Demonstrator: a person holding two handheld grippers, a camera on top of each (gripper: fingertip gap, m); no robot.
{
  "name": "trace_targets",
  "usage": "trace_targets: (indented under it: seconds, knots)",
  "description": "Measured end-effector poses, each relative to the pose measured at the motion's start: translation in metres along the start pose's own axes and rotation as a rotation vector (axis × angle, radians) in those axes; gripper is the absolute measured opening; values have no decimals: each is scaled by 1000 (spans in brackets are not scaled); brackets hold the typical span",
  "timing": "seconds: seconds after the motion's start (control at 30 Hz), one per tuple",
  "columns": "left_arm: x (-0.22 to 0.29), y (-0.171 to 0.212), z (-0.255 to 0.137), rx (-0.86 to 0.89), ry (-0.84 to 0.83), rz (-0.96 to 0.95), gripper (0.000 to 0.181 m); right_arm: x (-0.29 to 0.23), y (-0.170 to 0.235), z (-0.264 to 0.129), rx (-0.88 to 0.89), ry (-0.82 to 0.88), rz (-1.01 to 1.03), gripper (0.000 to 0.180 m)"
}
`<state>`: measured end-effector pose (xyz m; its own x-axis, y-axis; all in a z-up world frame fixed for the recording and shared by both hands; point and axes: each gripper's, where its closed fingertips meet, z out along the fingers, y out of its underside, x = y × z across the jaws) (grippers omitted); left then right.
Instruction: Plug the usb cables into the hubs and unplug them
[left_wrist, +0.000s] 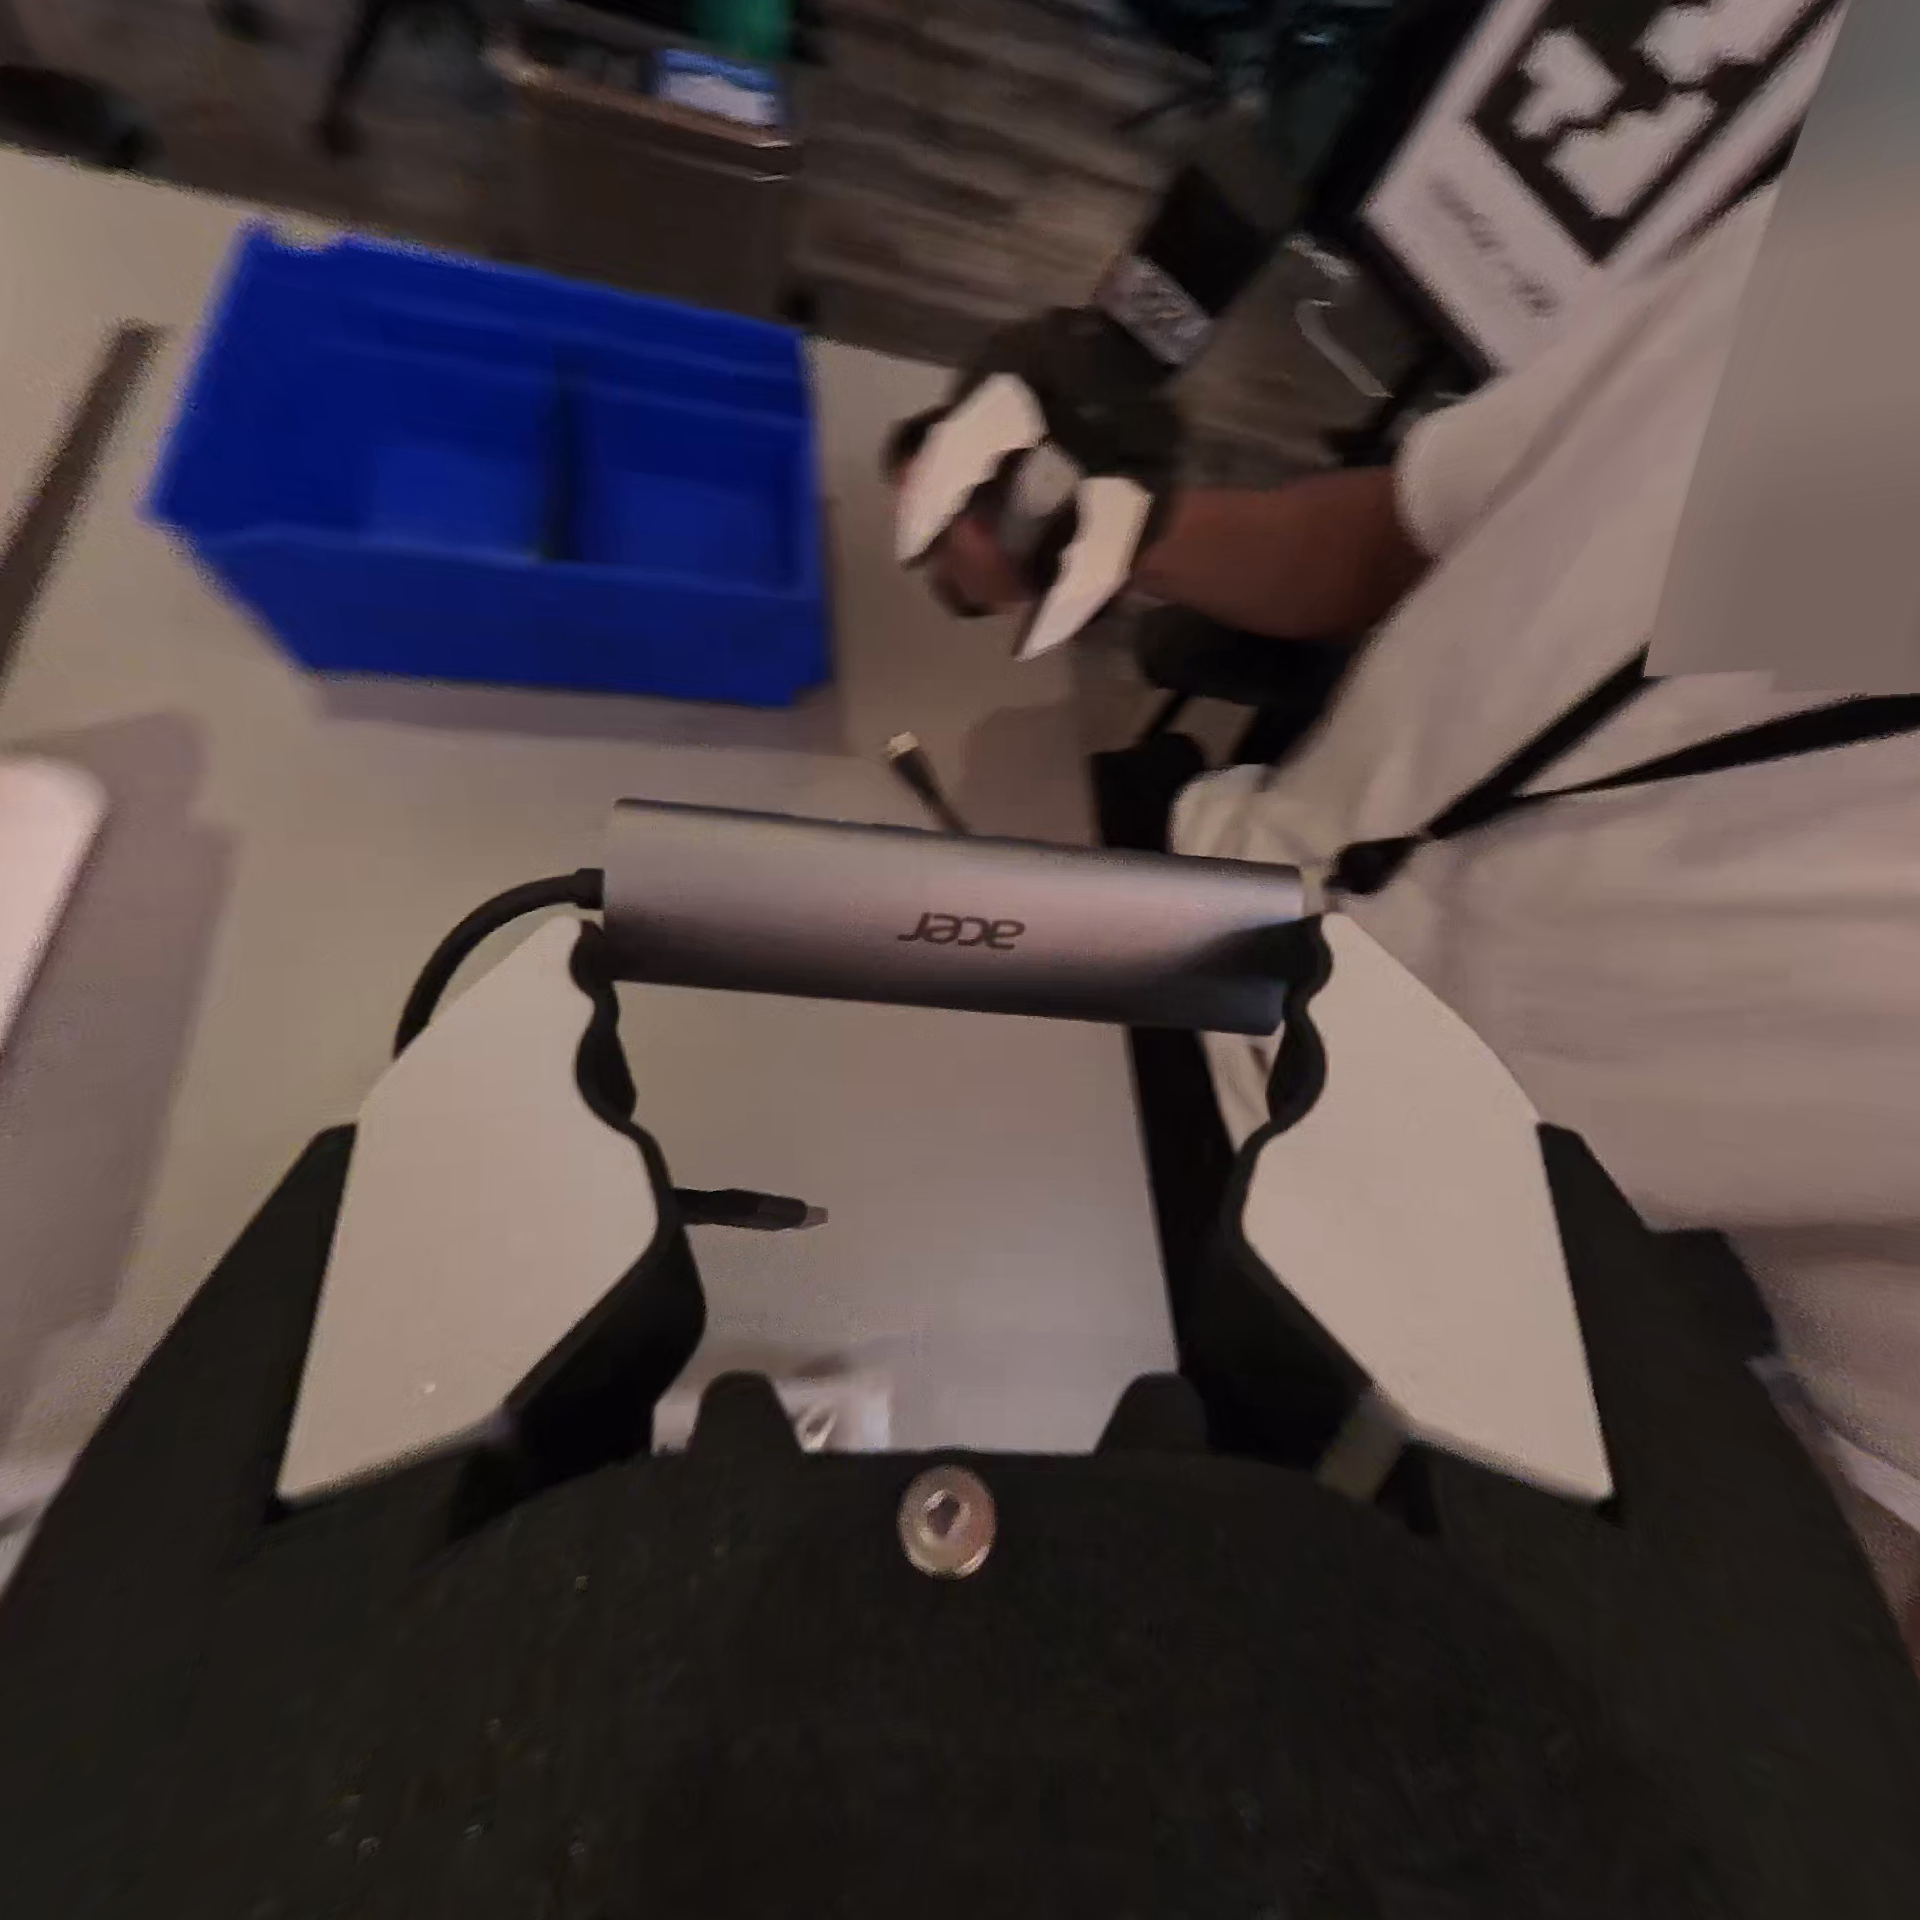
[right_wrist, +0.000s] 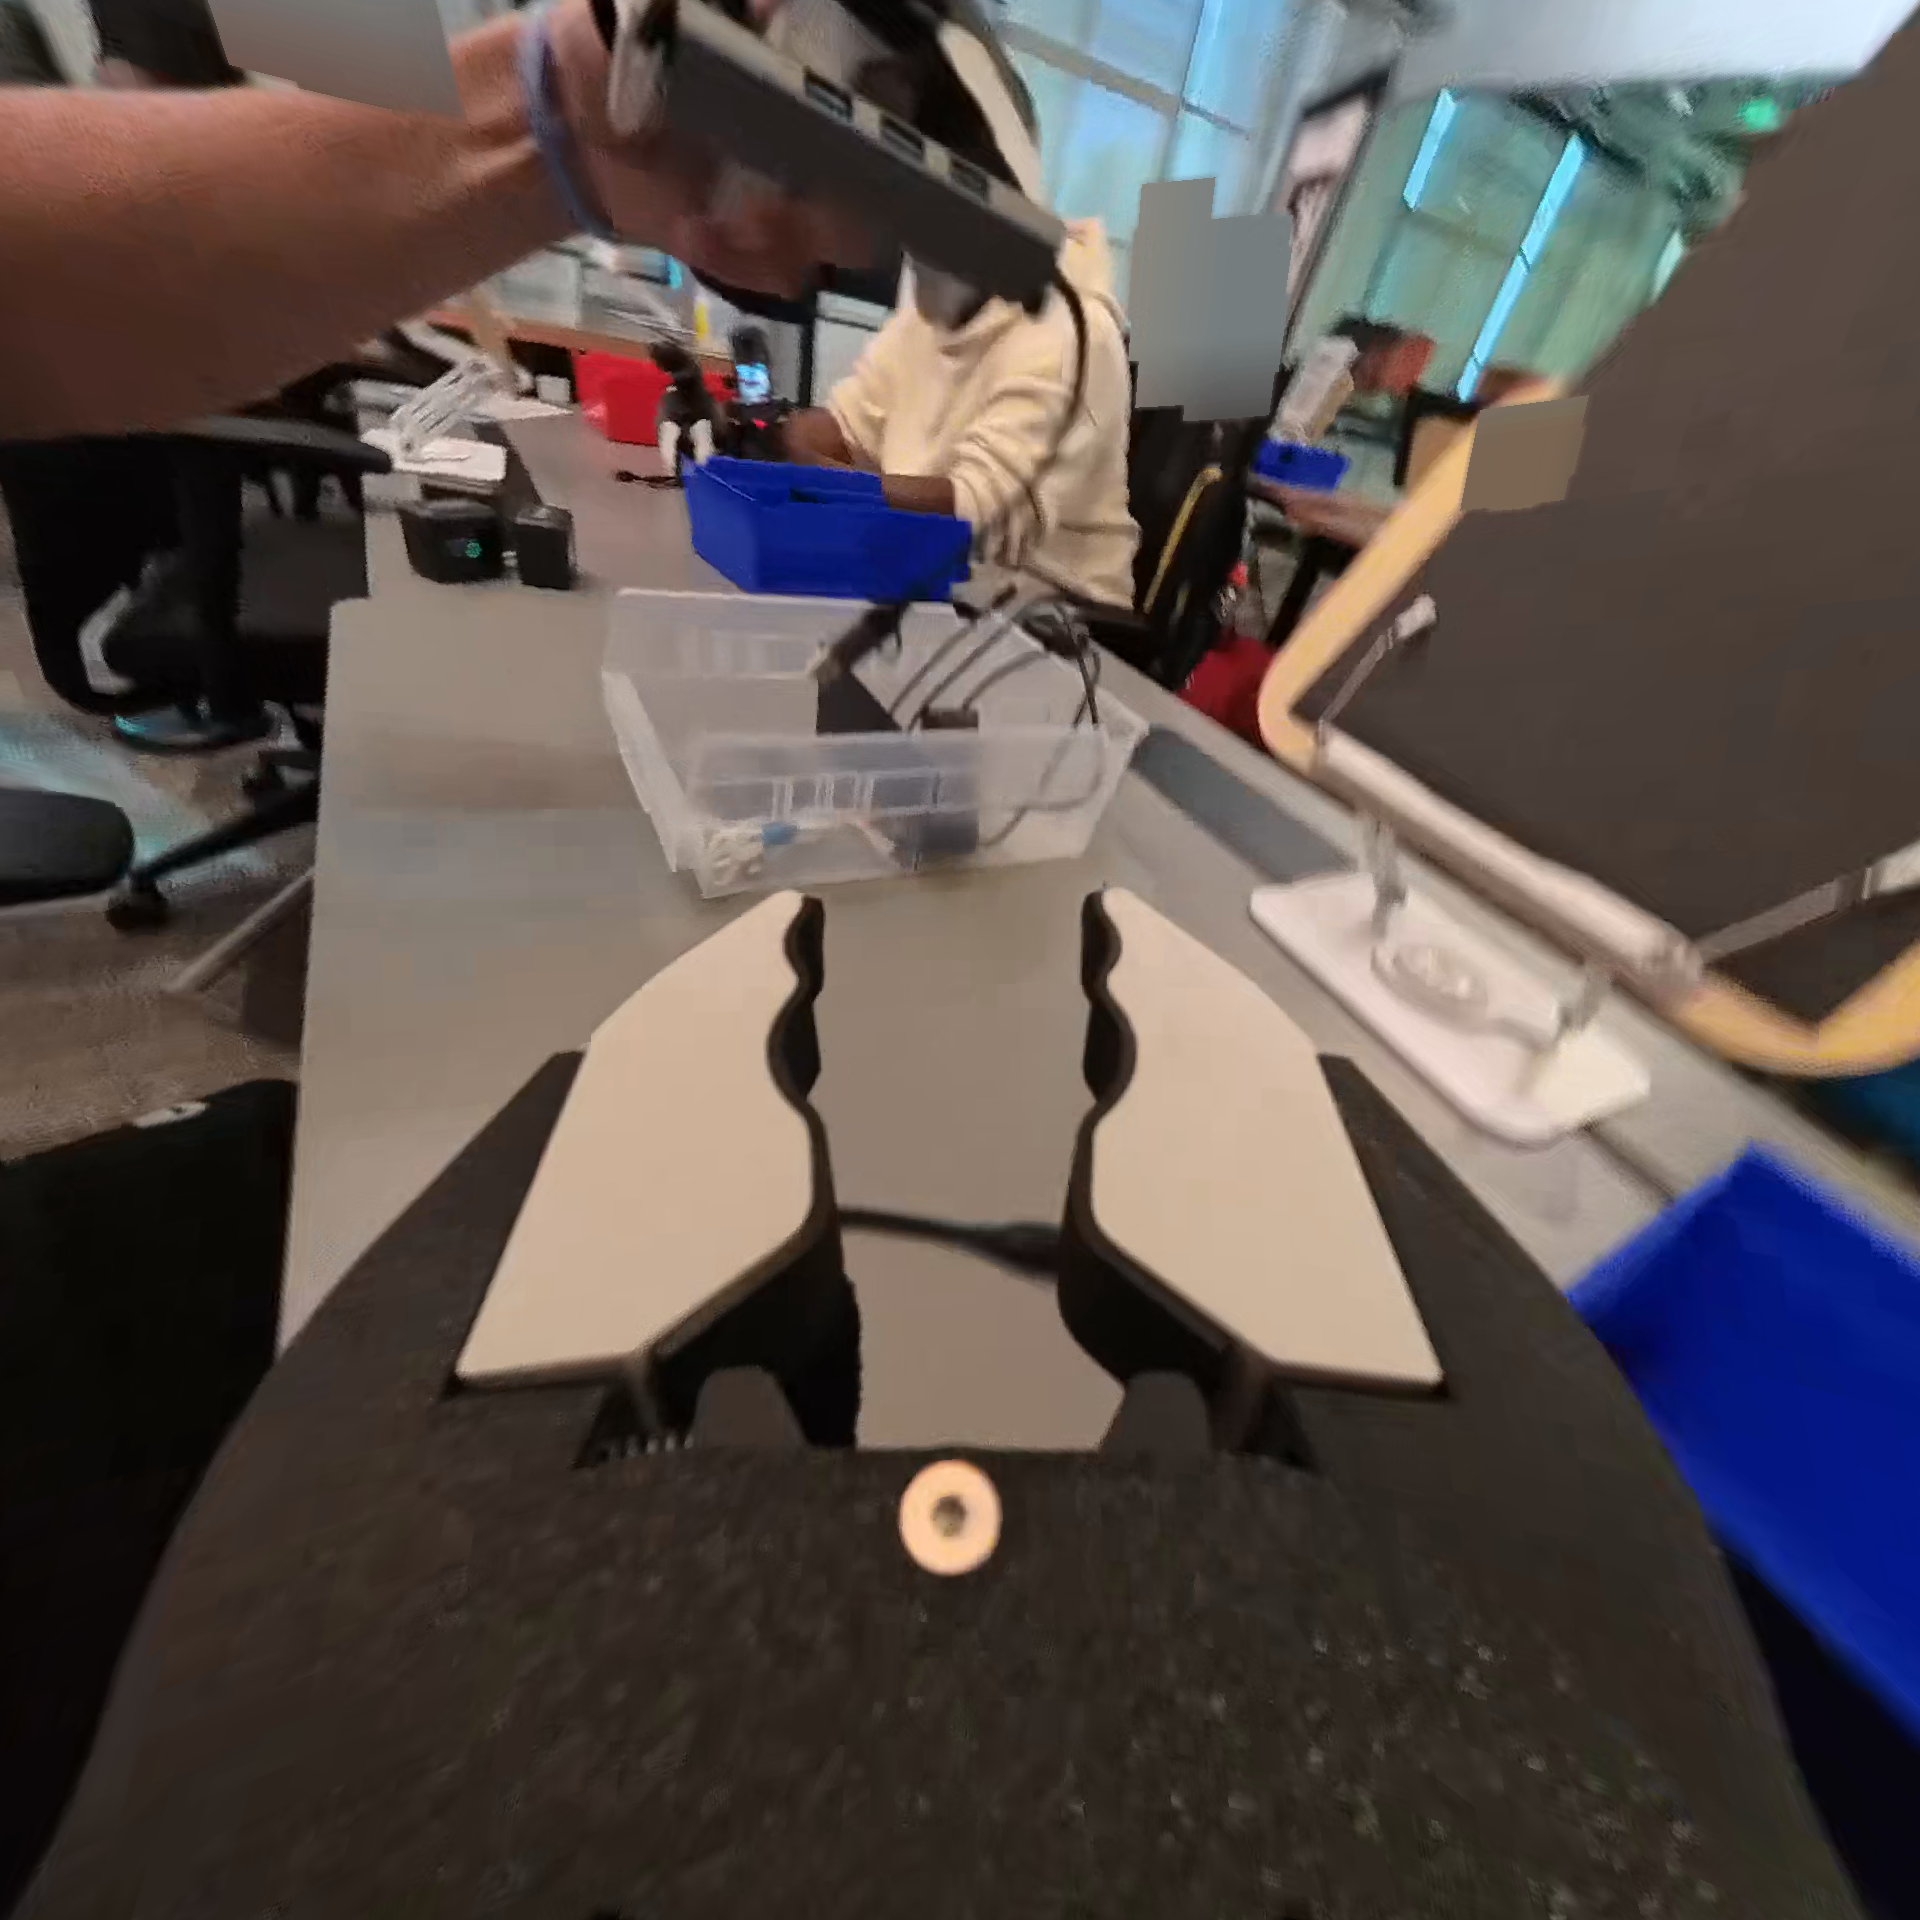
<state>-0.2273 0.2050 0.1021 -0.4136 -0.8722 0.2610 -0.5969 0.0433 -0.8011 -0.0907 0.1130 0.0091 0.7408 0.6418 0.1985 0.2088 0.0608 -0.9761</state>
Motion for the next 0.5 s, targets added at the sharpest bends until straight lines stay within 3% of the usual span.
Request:
trace_targets:
  seconds: [0.13, 0.27, 0.37, 0.5]
  knots:
    - [46, -14, 45, 23, 304, 53, 120, 1, -42, 33, 59, -102, -141, 51]
    - [63, 3, 83, -19, 510, 29, 120, -31, -84, 40, 195, -233, -297, 44]
    - [66, 17, 104, -75, 578, 14, 120, -48, -73, 51, 89, -300, -403, 44]
    - [66, 24, 117, -108, 591, 27, 120, -54, -38, 63, -51, -339, -495, 24]
